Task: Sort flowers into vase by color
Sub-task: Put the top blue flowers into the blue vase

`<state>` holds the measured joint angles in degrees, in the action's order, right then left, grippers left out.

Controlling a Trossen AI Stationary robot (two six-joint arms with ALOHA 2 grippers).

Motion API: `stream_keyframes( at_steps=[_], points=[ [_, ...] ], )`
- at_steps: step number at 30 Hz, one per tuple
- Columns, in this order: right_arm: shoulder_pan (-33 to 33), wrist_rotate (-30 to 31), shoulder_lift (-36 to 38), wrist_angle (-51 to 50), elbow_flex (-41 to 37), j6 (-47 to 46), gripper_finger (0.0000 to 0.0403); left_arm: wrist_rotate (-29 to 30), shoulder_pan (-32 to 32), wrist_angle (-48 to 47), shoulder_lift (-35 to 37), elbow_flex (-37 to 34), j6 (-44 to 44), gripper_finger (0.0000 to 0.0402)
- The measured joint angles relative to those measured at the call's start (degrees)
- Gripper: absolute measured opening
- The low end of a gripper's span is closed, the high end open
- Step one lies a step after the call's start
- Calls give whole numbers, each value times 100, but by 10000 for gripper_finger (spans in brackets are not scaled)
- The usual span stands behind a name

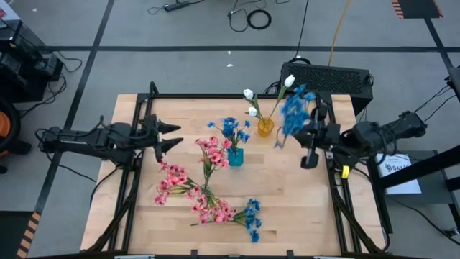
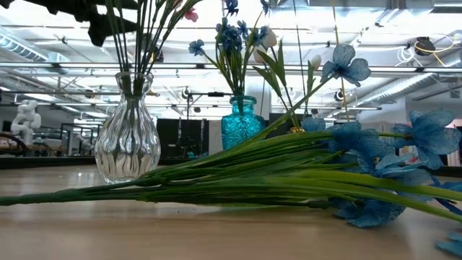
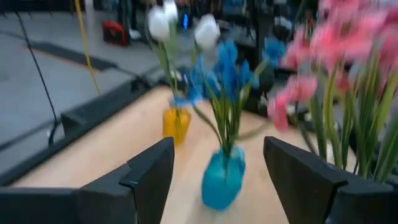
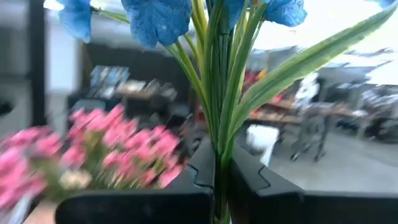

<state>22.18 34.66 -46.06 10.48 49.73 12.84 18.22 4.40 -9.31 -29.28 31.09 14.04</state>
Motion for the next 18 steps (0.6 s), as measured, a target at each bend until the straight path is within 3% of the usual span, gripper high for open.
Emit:
stream_keyframes(
  at_steps=[4, 8, 18],
  points=[
    [-377, -12, -80, 1717, -688, 177, 7, 208, 0, 369, 306, 0, -268, 254],
    [-627, -112, -268, 2234, -944, 131, 8, 729, -2, 458, 354, 368, -756, 254],
    [-1271, -1833, -755, 3640, -942, 19, 8, 942, -2, 469, -705, 2084, -1871, 254]
  ],
)
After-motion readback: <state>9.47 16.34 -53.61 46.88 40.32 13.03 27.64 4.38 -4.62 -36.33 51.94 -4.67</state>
